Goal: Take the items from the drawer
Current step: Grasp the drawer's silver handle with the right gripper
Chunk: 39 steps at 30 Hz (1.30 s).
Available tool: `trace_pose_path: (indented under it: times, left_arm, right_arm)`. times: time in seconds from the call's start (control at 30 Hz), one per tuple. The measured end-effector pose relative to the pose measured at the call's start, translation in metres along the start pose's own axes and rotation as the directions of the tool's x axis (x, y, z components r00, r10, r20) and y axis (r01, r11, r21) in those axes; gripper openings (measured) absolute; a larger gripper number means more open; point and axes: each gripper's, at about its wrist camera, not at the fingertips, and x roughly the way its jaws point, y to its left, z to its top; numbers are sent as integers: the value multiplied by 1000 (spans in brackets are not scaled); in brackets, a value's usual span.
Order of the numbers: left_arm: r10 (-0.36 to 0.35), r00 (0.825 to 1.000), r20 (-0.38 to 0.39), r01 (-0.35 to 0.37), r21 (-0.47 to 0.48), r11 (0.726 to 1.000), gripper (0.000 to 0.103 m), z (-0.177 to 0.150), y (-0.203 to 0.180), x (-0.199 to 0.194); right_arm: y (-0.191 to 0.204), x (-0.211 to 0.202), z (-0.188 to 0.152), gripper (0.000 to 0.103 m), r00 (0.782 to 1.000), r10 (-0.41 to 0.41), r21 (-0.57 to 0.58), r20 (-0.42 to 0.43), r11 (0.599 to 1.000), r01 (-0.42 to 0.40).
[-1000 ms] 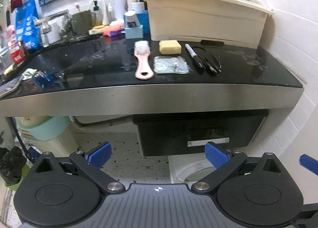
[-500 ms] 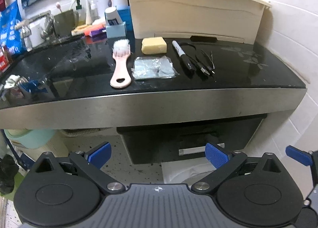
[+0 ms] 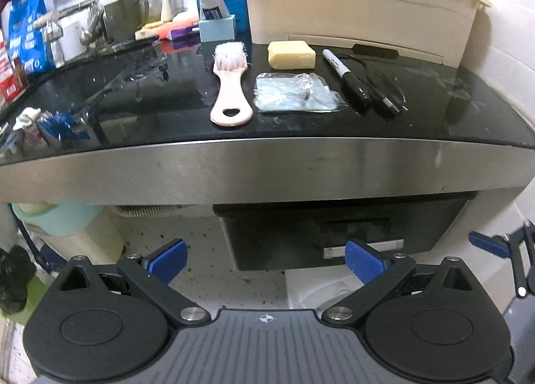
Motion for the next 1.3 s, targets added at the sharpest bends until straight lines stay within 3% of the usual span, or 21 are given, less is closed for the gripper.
trace_pose_path:
  times: [0.1,0.23,0.27,0.3,0.43,0.6,0.77,1.07,1.3]
  left_arm:
    - [1,1000,11,-1,3,1000,102,-2,5,1]
    - [-11,1000,-7,11,-13,1000,102,-5,14,4]
    - [-12,1000,-8,12,-17,1000,102,-6,15,5]
    - [-14,1000,-10,14,-20,1000,102,-6,17,6]
    - [-22,1000,-18,21,-34,999,102,-9,24,9]
    - [-65,996,-55,62,-55,997,102,-10,27,14]
    - [-66,995,-73,63,-46,997,102,-13,18,17]
    - [-82,992,-92,80,-27,996,102,-14,8,21]
    - [-87,991,-98,86,-21,996,102,-12,6,24]
  right_arm:
    - [5,14,-1,85,1000,10,-91,-6,996,-10]
    - [31,34,7,81,1000,12,-233,-13,972,-15]
    - [34,41,5,75,1000,12,-271,-19,963,-17]
    - [38,48,3,63,1000,4,-318,-28,948,-13]
    - [49,75,-3,47,997,-8,-471,-78,882,-30]
    - [50,106,-6,46,989,8,-538,-148,838,-87]
    - [54,132,-14,46,985,-25,-642,-169,761,-92]
    - [51,154,-17,37,970,4,-671,-243,722,-171]
    - [53,162,-15,32,959,35,-655,-282,723,-219]
